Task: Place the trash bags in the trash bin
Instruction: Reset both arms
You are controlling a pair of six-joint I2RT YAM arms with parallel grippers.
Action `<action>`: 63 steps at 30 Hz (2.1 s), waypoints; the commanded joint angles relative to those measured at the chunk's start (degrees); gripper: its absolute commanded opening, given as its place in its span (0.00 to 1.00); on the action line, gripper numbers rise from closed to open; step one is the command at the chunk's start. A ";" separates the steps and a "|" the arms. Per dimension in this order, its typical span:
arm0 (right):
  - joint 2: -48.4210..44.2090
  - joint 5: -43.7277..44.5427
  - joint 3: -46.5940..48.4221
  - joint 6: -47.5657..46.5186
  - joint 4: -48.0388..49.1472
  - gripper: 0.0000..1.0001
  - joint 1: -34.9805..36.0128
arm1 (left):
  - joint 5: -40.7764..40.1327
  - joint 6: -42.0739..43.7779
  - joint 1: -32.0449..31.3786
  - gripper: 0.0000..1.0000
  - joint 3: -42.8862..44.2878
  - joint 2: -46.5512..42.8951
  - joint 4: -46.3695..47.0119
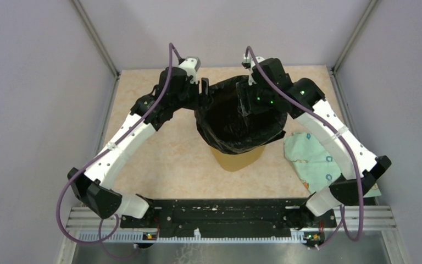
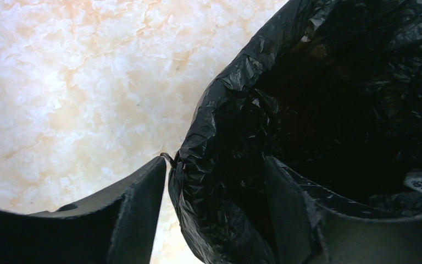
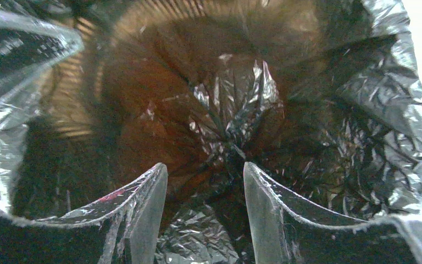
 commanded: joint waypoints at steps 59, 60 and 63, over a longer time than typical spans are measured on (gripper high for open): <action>-36.84 8.13 -30.69 1.41 34.18 0.99 0.60 | -1.84 1.28 -0.32 0.98 -13.09 -26.22 3.19; -36.71 8.08 -30.58 1.41 34.10 0.99 0.66 | -1.80 1.24 -0.32 0.98 -13.06 -26.18 3.11; -36.60 7.95 -30.19 1.45 33.68 0.99 0.63 | -1.71 1.21 -0.32 0.98 -13.06 -26.09 3.18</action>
